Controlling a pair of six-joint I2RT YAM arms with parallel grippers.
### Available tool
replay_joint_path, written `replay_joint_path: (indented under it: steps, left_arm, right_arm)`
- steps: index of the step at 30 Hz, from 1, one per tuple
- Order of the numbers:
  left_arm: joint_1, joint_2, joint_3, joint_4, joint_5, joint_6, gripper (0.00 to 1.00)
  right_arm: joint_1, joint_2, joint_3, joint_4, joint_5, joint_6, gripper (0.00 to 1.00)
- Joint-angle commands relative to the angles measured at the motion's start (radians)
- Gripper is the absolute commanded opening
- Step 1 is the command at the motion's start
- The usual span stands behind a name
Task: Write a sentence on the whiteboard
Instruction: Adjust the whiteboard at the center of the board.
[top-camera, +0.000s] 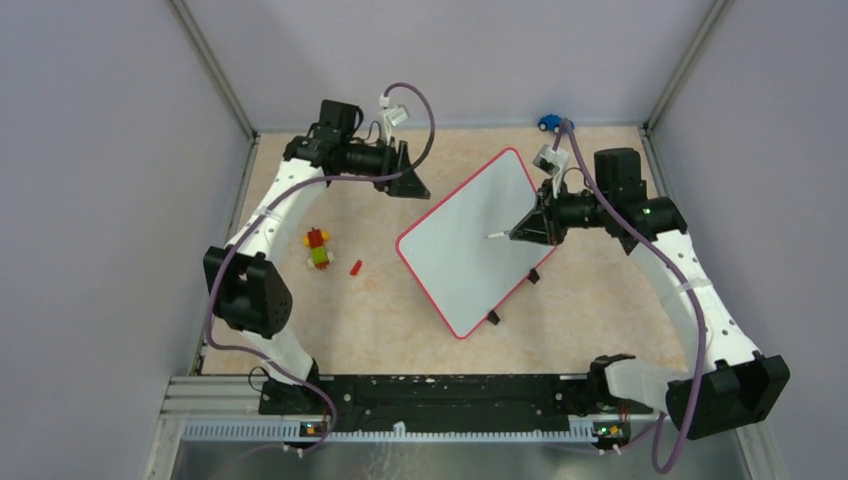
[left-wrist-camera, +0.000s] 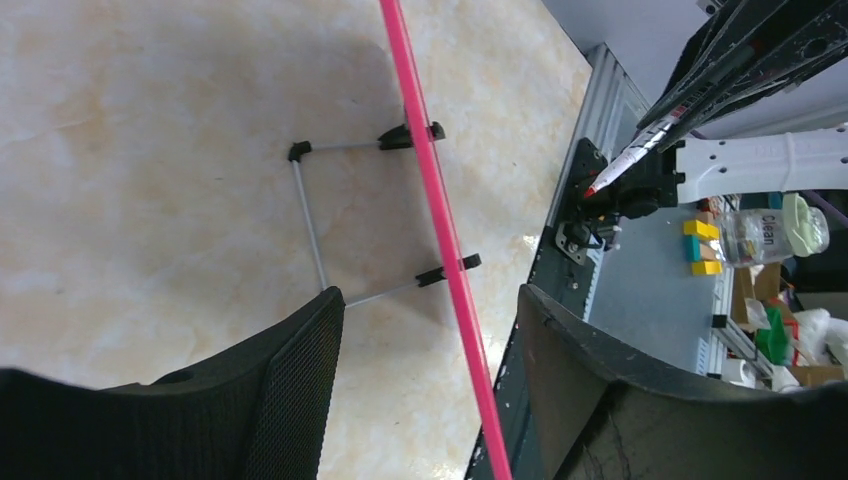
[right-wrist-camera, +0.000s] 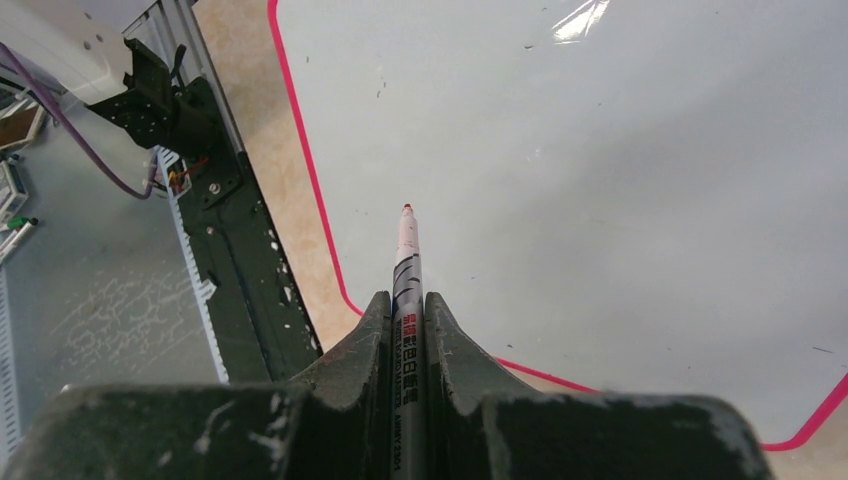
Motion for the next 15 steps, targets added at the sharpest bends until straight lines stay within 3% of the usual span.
replay_joint_path:
  steps: [1, 7, 15]
  left_arm:
    - [-0.073, 0.029, -0.004, 0.054, 0.024, -0.041, 0.69]
    - [-0.135, 0.077, -0.002, 0.034, -0.014, 0.007, 0.65]
    - [-0.166, 0.113, 0.006, -0.004, 0.02, 0.067, 0.35]
  right_arm:
    - [0.01, -0.036, 0.05, 0.012, -0.008, -0.01, 0.0]
    - [0.01, -0.043, 0.049, 0.002, -0.01, -0.014, 0.0]
    - [0.01, -0.045, 0.049, -0.023, -0.03, -0.038, 0.0]
